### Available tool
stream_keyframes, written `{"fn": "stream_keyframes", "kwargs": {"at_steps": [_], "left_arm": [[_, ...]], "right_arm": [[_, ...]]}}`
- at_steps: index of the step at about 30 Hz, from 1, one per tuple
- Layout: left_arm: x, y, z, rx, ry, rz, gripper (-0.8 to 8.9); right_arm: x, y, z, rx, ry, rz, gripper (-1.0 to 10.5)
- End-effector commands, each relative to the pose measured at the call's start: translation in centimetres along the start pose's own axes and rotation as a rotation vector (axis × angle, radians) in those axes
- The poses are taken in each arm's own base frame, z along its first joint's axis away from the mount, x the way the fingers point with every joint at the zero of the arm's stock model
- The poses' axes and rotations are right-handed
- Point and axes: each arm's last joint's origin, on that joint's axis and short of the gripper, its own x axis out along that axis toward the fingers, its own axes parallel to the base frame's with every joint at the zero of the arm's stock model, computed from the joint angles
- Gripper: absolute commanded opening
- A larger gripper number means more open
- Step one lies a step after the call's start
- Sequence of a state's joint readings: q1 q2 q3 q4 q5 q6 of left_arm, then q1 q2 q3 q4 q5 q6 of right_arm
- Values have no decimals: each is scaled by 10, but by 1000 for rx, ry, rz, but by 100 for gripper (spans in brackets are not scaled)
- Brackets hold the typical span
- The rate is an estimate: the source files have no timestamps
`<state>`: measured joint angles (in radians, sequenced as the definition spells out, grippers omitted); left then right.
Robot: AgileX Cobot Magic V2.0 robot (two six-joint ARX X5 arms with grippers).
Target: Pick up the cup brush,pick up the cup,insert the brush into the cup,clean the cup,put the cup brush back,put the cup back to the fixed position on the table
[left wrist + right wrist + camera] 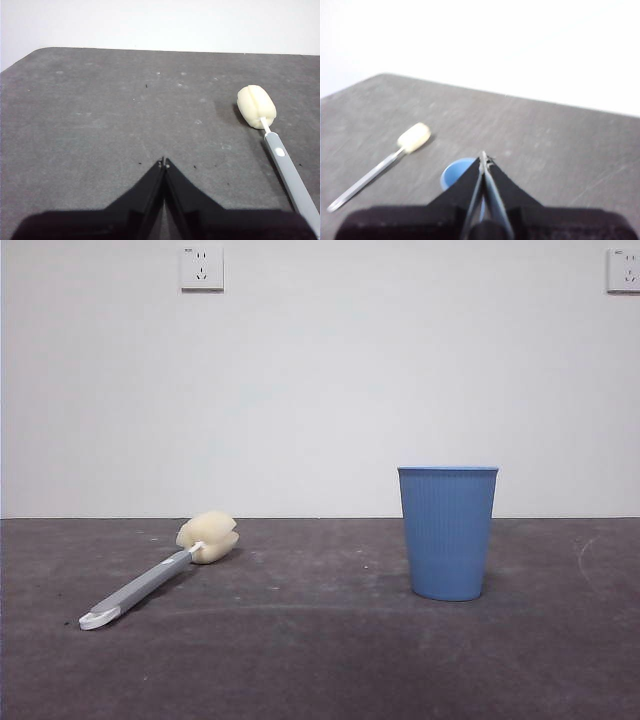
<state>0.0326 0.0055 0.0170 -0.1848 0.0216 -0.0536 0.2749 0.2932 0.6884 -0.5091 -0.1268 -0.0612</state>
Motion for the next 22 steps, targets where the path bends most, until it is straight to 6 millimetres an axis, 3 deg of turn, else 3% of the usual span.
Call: {"fn": "stream_keyframes", "kwargs": {"at_steps": [1, 10, 22], "left_arm": [[1, 0, -4, -6, 4, -5, -3], [1, 0, -4, -6, 4, -4, -3], [1, 0, -4, -6, 4, -4, -3]], "right_arm": [[13, -2, -26, 7, -41, -36, -2], [34, -10, -99, 60, -74, -133, -2], [42, -13, -152, 91, -9, -182, -1]]}}
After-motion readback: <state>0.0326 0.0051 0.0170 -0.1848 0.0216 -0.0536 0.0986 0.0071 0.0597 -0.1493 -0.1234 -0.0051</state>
